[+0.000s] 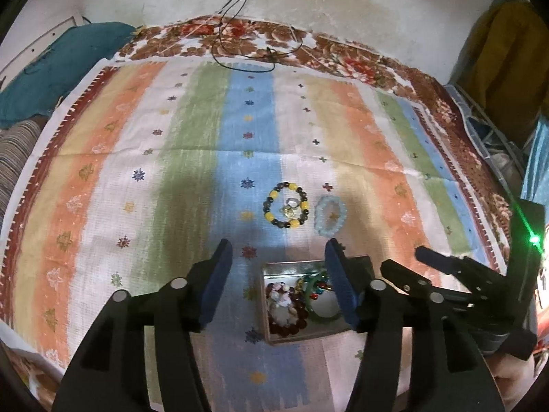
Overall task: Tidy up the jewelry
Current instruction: 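Lower both held bracelets into the silver tin and open both grippers, then move both open grippers toward the yellow-black and light blue bracelets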
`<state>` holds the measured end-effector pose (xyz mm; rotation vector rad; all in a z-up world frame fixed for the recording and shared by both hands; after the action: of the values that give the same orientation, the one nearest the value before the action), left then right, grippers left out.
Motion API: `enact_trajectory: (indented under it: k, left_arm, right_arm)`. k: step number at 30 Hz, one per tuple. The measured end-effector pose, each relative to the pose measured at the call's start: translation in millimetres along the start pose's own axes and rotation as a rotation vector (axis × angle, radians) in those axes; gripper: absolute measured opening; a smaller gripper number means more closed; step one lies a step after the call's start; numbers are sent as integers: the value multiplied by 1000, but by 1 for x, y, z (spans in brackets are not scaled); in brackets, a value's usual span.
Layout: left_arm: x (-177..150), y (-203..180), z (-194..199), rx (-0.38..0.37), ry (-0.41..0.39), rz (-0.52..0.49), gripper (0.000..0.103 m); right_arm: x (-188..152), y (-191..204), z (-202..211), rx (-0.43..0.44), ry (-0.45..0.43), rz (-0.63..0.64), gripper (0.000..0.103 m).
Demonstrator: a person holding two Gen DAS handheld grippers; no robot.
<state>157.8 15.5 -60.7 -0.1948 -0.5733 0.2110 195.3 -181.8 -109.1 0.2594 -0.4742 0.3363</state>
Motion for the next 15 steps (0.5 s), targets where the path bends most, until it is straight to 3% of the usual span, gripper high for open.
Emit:
enact_trajectory:
  k: [6, 15]
  left_arm:
    - [3, -3, -10, -18, 17, -19, 69]
    - [12, 5, -36, 55, 11, -60, 90]
  right_arm:
    - [8, -4, -2, -21, -8, -4, 78]
    - [19, -9, -18, -44, 15, 20, 83]
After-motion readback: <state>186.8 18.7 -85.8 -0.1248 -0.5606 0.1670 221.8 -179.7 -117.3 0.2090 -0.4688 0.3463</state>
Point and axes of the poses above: each gripper's, at about its wrist camera, not at the fingertips, and z roughly against the way its jaws point, y to its left, x to its top, the point moved 5 cm from there along -z, roughly the way its jaws point, and after that the axes turned 4 degrees about z, right-handed, at the moved point
